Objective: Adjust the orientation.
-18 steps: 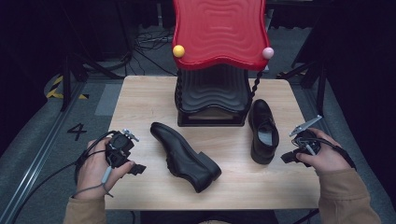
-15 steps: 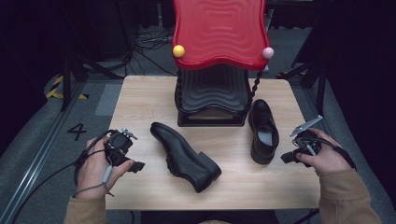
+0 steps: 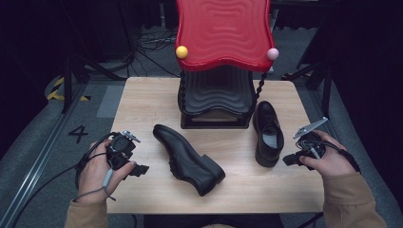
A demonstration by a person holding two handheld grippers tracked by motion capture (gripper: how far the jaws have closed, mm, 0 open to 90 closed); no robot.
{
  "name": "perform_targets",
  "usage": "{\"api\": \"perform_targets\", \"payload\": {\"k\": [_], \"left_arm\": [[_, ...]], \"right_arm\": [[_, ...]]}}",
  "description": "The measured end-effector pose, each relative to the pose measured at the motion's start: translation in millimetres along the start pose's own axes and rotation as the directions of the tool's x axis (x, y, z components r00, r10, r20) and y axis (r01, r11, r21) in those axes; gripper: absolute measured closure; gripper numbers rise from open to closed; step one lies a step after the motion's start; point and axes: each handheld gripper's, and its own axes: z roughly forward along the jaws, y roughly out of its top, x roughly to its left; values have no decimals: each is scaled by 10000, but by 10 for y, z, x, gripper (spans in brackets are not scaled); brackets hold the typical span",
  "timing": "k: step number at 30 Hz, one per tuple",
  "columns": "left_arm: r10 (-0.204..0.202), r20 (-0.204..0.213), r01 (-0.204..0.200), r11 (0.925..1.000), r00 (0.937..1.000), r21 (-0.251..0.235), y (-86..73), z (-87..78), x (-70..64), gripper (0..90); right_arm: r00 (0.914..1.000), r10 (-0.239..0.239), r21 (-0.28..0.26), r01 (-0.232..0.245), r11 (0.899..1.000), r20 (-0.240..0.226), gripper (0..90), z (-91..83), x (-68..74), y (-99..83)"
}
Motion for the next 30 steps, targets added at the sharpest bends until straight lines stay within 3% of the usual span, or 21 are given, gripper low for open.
{"api": "perform_targets", "payload": {"k": [9, 19, 28, 30], "left_arm": [[130, 20, -130, 9999, 9999, -58, 10, -10, -24, 220], [268, -49, -269, 9992, 9996, -291, 16, -22, -41, 216], [305, 35, -304, 9990, 9995, -315, 12, -22, -35, 214], [262, 90, -259, 9993, 9996, -265, 14, -22, -33, 207]], "right_arm": [[9975, -492, -413, 471, 9980, -517, 864, 28, 164, 176], [9877, -1286, -630, 1233, 9904, -886, 866, 141, 417, 453], [9834, -1406, -868, 1311, 9876, -1148, 881, 257, 586, 692], [9795, -1621, -874, 1522, 9845, -1198, 885, 313, 661, 780]]}}
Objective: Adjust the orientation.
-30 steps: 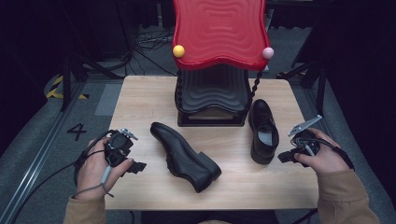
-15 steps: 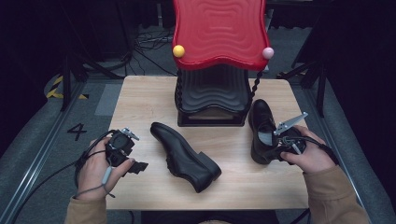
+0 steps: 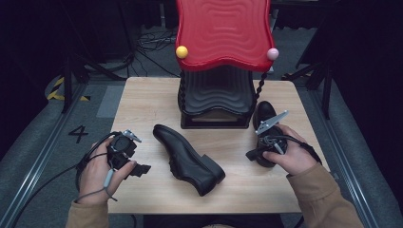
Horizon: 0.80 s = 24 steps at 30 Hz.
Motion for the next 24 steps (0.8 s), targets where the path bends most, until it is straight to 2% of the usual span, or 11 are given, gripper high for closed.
{"api": "perform_targets", "payload": {"k": [4, 15, 24], "left_arm": [[-1, -15, 1, 10000, 10000, 23, 1, -3, 1, 207], [25, -19, -24, 10000, 10000, 26, 2, -5, 1, 207], [52, -13, -52, 10000, 10000, 17, -2, -6, 1, 207]], "right_arm": [[9999, -116, 113, 117, 9999, -84, 885, 76, 49, 70], [9942, -807, 338, 833, 9960, -709, 895, 438, 291, 333], [9880, -1196, 640, 1262, 9899, -976, 897, 663, 433, 419]]}}
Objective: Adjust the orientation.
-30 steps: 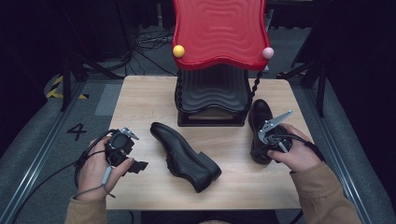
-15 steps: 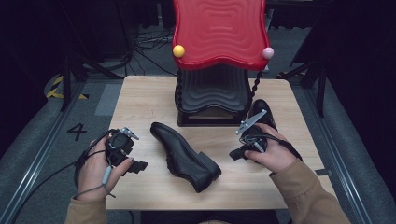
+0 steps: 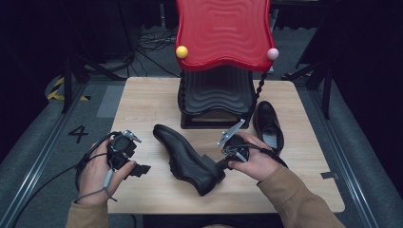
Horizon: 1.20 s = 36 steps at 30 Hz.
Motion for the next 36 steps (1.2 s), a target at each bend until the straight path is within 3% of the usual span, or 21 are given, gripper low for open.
{"api": "perform_targets", "payload": {"k": [5, 14, 22, 27, 33, 36], "left_arm": [[45, 10, -45, 10000, 10000, 26, 0, -8, 0, 207], [49, 12, -49, 10000, 10000, 30, 2, -8, -8, 206], [76, -2, -76, 10000, 10000, 25, 2, -10, -9, 206], [69, -7, -69, 10000, 10000, 19, 3, -11, -10, 205], [42, -2, -42, 10000, 10000, 46, 7, -1, -11, 205], [48, -5, -48, 10000, 10000, 56, 8, -1, -10, 204]], "right_arm": [[10000, -78, 193, 78, 9998, 12, 900, 101, 21, 15], [9998, -166, 230, 163, 9996, 113, 900, 96, 6, 11], [9991, 103, 80, -106, 9999, 404, 900, 42, -83, -25], [9952, 231, 61, -237, 9997, 946, 900, 3, -147, -51], [9801, 315, 158, -353, 9993, 1961, 900, 9, -271, -107], [9795, 622, 9, -635, 9980, 1918, 900, 21, -351, -144]]}}
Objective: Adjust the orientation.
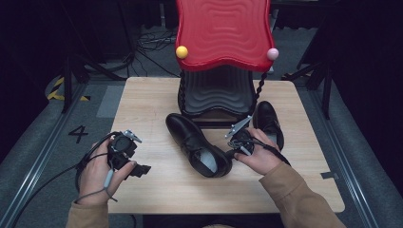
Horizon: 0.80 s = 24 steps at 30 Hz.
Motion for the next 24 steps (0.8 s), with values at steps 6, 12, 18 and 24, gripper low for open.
{"api": "perform_targets", "payload": {"k": [6, 12, 18, 24], "left_arm": [[16, 16, -16, 10000, 10000, 8, 2, 3, -2, 204], [-14, 13, 14, 10000, 10000, -14, -5, -4, 2, 203], [20, 7, -20, 10000, 10000, -15, -8, -8, 12, 204], [-33, 23, 33, 10000, 10000, -44, -6, -3, 4, 203]], "right_arm": [[9990, 415, -87, -413, 9991, 172, 900, 70, -119, -28], [9933, 690, 297, -720, 9970, 928, 900, 277, -308, -27], [9911, 880, 597, -943, 9938, 1003, 862, 375, -380, -55], [9907, 908, 327, -946, 9950, 1014, 814, 280, -396, -78]]}}
